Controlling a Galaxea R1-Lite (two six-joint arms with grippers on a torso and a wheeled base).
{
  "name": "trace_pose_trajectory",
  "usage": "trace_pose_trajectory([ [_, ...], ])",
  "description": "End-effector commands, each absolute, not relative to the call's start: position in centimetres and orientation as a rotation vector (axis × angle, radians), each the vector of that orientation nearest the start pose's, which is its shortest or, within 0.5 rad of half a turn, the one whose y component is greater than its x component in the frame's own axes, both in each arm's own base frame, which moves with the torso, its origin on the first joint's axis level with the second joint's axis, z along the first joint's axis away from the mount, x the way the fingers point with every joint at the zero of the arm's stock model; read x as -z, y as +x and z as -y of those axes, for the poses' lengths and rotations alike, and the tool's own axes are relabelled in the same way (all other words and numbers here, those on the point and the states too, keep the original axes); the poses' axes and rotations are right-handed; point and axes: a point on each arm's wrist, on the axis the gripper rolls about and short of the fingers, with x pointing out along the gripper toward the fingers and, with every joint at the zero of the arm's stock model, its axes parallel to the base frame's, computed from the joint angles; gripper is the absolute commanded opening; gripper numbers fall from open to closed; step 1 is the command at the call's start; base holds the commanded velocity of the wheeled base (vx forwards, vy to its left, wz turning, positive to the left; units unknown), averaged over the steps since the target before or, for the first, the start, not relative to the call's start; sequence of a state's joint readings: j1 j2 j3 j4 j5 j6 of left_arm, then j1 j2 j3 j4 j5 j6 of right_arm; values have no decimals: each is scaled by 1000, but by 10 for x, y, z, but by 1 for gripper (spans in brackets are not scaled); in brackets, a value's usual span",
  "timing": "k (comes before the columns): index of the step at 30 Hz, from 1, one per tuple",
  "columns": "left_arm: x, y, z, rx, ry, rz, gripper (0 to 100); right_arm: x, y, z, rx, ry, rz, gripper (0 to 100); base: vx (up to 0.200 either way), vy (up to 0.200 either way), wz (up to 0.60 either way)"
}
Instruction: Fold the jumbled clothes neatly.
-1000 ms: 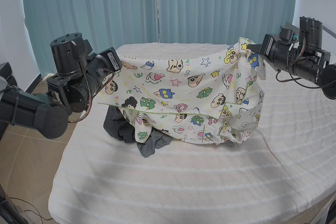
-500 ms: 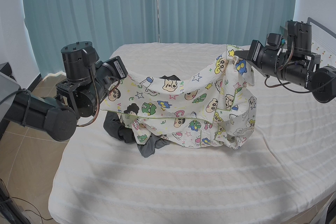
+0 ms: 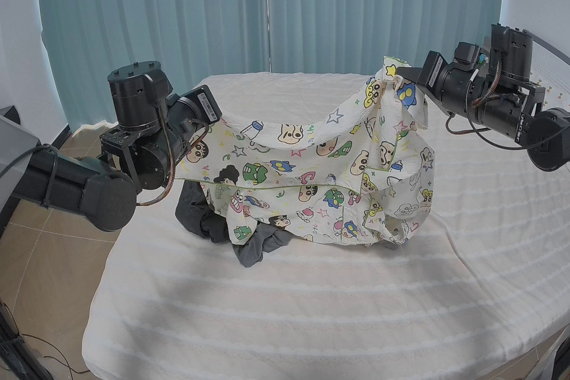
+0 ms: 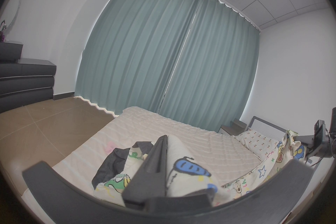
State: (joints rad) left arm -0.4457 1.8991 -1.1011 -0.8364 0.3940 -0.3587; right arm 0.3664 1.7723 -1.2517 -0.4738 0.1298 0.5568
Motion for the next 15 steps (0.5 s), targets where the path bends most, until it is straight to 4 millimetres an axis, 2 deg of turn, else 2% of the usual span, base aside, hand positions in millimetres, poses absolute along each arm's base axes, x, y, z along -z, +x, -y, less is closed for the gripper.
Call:
trace_pose_trajectory([
  [1, -211, 360, 163, 58, -383, 37, 0, -260, 339, -138, -453, 540, -176, 0, 0, 0, 0],
  [4, -214, 363, 166, 64, -404, 45, 0, -258, 343, -142, -449, 543, -159, 0, 0, 0, 0],
  [11, -208, 365, 169, 67, -414, 28, 0, -257, 344, -143, -449, 544, -158, 0, 0, 0, 0],
  [15, -205, 362, 170, 68, -415, 16, 0, -266, 338, -141, -455, 586, -145, 0, 0, 0, 0],
])
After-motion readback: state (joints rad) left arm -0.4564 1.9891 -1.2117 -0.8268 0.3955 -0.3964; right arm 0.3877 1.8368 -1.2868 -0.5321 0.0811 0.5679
